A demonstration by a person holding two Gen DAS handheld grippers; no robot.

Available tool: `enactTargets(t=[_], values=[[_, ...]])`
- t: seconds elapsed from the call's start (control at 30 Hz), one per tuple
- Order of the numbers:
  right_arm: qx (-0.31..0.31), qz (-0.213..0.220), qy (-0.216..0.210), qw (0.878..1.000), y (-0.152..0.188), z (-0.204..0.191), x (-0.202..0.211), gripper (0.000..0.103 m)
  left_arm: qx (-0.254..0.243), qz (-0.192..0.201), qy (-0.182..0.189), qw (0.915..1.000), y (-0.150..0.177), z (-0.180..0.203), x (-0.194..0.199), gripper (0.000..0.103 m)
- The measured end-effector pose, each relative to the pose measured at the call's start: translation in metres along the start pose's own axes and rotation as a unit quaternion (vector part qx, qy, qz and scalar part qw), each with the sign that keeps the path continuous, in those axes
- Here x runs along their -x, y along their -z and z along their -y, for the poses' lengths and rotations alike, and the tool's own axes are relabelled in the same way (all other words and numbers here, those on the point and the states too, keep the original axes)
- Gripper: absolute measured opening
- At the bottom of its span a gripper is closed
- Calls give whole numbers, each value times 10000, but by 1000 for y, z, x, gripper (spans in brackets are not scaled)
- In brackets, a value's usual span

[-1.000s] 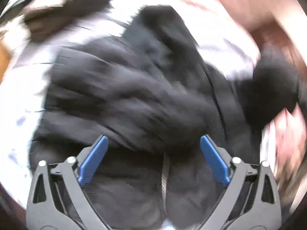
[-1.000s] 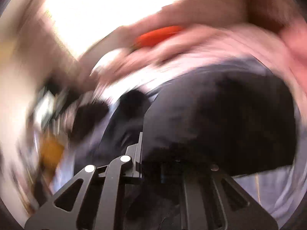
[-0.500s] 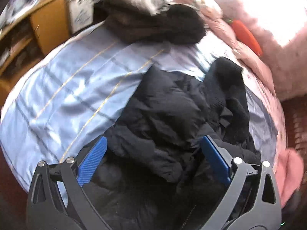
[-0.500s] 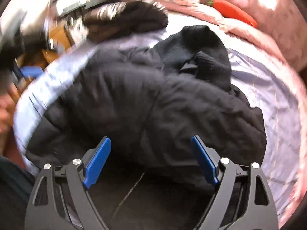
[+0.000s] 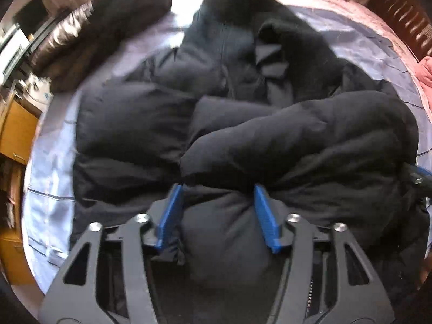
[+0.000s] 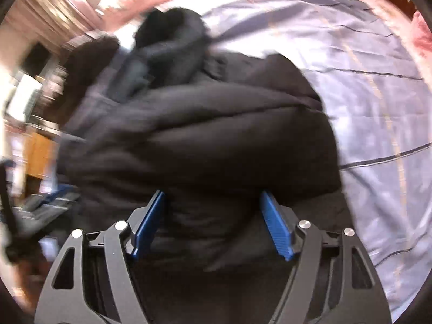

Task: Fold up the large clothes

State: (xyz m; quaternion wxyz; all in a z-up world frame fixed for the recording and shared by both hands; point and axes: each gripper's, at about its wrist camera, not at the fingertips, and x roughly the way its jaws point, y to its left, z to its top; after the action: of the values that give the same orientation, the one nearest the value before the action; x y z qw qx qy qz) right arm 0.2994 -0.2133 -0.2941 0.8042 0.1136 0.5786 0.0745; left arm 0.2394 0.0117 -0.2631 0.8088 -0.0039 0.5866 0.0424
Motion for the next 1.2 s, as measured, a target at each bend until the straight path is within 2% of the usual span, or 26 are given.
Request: enactTargets(t=[0.07, 0.13, 0.2, 0.27, 0.37, 0.43, 0.47, 0.5, 0.57, 0.6, 0.67, 0.73, 0.8, 0.83, 0.87, 0.9, 0.93, 0.97, 1.0, 1.07, 1.13, 1.2], values=[[-395, -272, 20, 9988, 0, 21, -27, 88, 383, -324, 293, 9983, -1, -12, -13, 78], [-677, -433, -170, 9966, -3, 34, -32, 89, 802, -544, 631, 9933, -1, -26, -19, 77], [-790, -441, -405, 9951, -10, 34, -15, 88, 930, -440, 806, 9914, -2, -32, -8, 62], [-998, -222, -1058, 9891, -20, 38, 22, 89, 735, -94, 787, 9941, -3, -28, 15, 60], [-1455, -236, -1633, 9755, -20, 50, 60, 94, 211, 429, 556, 9973, -3, -5, 44, 68], [-1695, -278, -2074, 9631, -20, 60, 66, 95, -101, 312, 355, 9988, 0, 12, 40, 69], [-1760, -239, -2151, 9603, -25, 63, 65, 95, -208, 135, 222, 9994, 3, 19, 31, 69], [-1784, -143, -1990, 9635, -36, 67, 64, 95, -286, -154, 117, 9994, 8, 26, 18, 70], [-1521, 35, -1016, 9831, -68, 65, 58, 95, -337, -401, 0, 9986, 15, 31, 1, 72], [-1414, 26, -633, 9879, -83, 63, 52, 95, -411, -388, -86, 9984, 17, 34, -2, 73], [-1314, -86, -105, 9912, -113, 52, 36, 95, -517, -347, -120, 9980, 19, 33, -3, 75], [-1060, -198, 230, 9939, -134, 37, 22, 95, -423, -401, 19, 9983, 17, 27, -5, 76], [-660, -568, 888, 9922, -153, 13, -8, 95, -205, -524, 249, 9981, 14, 16, -11, 81], [-575, -785, 1202, 9880, -148, 16, -19, 94, -140, -562, 297, 9979, 13, 13, -12, 82], [-545, -1207, 1623, 9778, -147, 13, -42, 83, -53, -616, 371, 9974, 11, 9, -14, 84], [-585, -1476, 1742, 9718, -142, 18, -52, 67, 13, -665, 441, 9968, 11, 5, -15, 85], [-705, -1712, 1700, 9679, -133, 25, -60, 44, 36, -691, 480, 9964, 11, 2, -15, 85], [-846, -1695, 1624, 9684, -127, 31, -61, 35, 23, -700, 506, 9963, 10, 0, -14, 85], [-862, -1587, 1604, 9704, -127, 33, -57, 29, -20, -680, 504, 9964, 10, 0, -14, 85], [-1226, -1295, 1262, 9758, -127, 49, -37, 17, -110, -632, 445, 9970, 10, 1, -13, 89], [-1587, -1101, 1065, 9754, -129, 69, -25, 13, -210, -576, 395, 9973, 11, 3, -15, 94], [-1900, -910, 1072, 9717, -133, 87, -21, 12, -209, -598, 527, 9966, 10, 8, -16, 98]])
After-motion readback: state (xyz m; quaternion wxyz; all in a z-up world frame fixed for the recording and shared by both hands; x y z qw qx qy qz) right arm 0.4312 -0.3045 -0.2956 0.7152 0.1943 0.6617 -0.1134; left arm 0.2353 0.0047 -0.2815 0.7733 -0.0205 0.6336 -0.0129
